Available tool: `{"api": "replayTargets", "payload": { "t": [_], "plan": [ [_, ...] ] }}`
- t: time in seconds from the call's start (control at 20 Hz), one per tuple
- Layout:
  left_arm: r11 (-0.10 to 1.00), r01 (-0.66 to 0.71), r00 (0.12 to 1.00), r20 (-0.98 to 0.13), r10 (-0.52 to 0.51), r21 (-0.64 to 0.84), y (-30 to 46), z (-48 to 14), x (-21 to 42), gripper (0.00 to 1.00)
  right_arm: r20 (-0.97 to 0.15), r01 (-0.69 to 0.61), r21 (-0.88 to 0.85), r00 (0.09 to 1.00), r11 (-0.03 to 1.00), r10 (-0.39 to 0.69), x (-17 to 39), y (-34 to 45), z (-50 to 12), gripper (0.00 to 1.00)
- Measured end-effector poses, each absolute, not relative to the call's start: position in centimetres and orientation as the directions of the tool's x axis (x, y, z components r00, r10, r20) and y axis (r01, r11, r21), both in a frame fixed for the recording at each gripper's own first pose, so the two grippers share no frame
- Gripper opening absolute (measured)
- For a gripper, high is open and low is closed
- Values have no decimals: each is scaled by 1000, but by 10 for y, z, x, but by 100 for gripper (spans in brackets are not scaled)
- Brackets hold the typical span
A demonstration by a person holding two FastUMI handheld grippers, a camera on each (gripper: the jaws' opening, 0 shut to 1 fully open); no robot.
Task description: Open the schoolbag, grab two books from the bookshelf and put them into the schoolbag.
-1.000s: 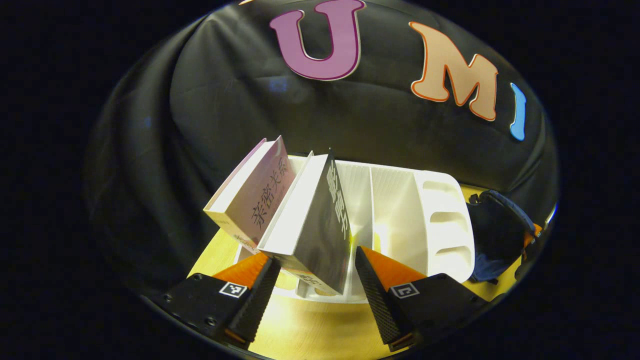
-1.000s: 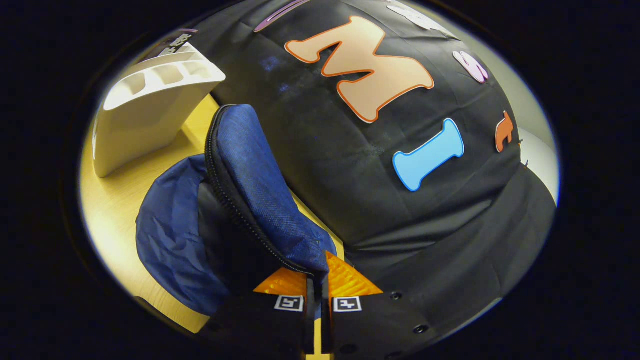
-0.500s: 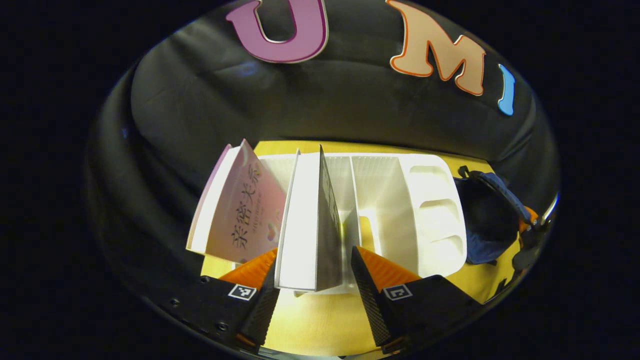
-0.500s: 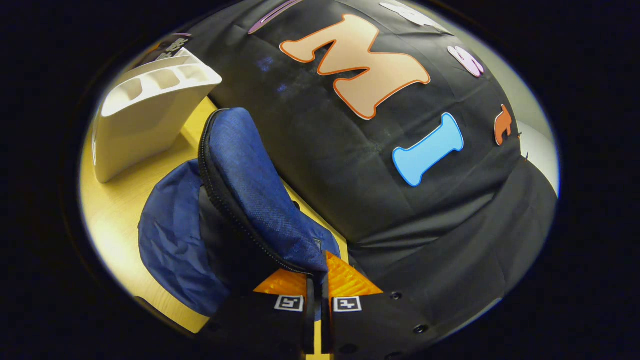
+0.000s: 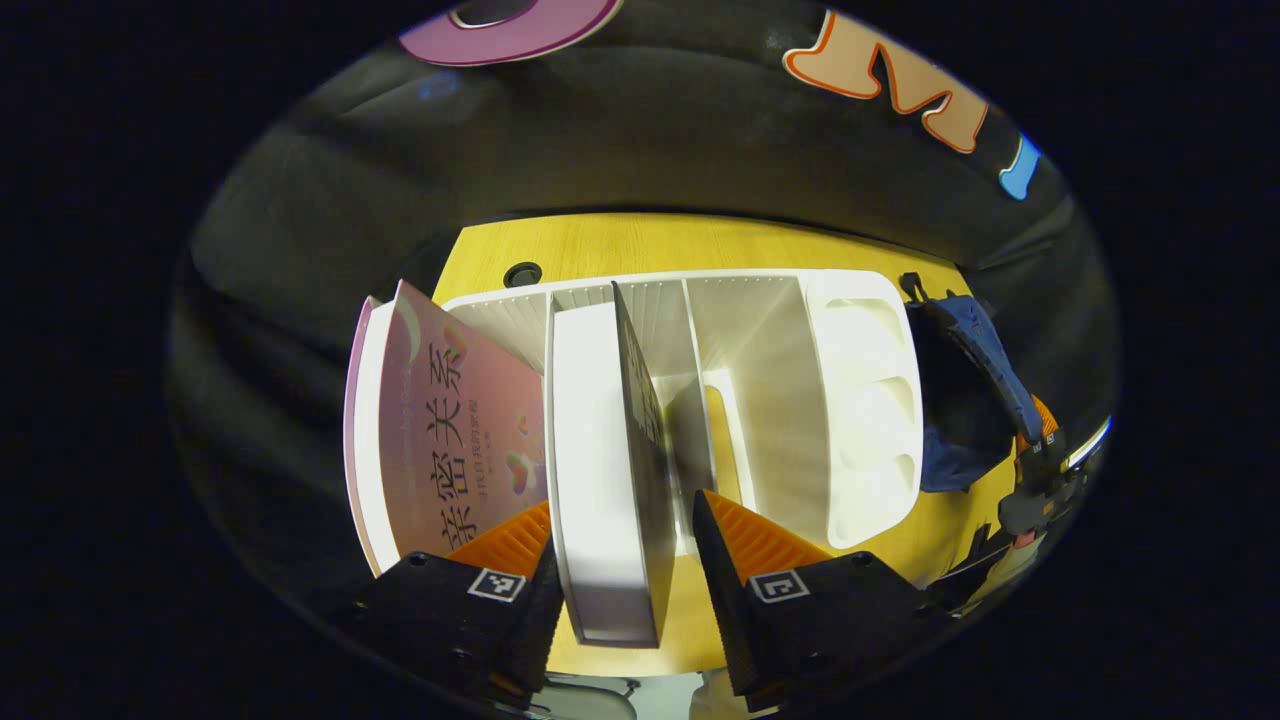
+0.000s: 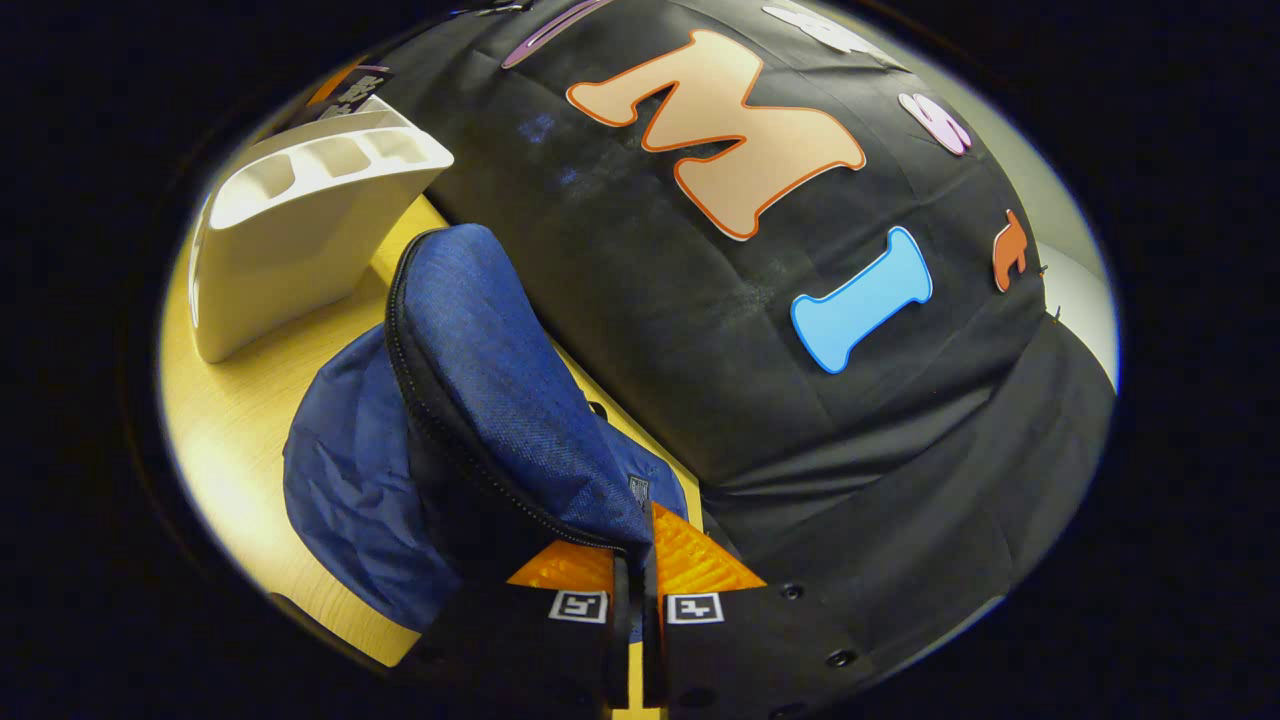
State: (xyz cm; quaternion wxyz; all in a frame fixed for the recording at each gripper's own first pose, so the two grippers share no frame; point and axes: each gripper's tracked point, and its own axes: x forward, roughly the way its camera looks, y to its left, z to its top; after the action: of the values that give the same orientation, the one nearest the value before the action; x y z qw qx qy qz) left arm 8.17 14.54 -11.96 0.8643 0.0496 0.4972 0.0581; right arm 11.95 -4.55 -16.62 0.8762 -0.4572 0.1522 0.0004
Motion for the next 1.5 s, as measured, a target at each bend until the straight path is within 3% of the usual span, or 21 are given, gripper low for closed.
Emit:
{"api": "replayTargets", "payload": {
  "t": [0.2,0.45,0.8,1.05,1.5],
  "plan": [
    [987,-49,441,-884,157,151,148,-129,98,52,-270,-140,-797,953,588,-139,118,-46,-167,7],
    [990,-50,348,-927,141,132,147,-151,102,44,-271,-139,-795,952,591,-140,117,-47,-166,7],
    [985,-75,270,-948,168,153,147,-160,103,40,-280,-154,-793,952,589,-128,118,-47,-168,7],
    [983,-103,275,-945,178,155,147,-161,102,40,-282,-161,-794,952,586,-121,116,-46,-168,7],
    [966,-157,178,-956,234,207,143,-153,88,41,-278,-163,-790,954,591,-108,111,-51,-168,7]
  ]
}}
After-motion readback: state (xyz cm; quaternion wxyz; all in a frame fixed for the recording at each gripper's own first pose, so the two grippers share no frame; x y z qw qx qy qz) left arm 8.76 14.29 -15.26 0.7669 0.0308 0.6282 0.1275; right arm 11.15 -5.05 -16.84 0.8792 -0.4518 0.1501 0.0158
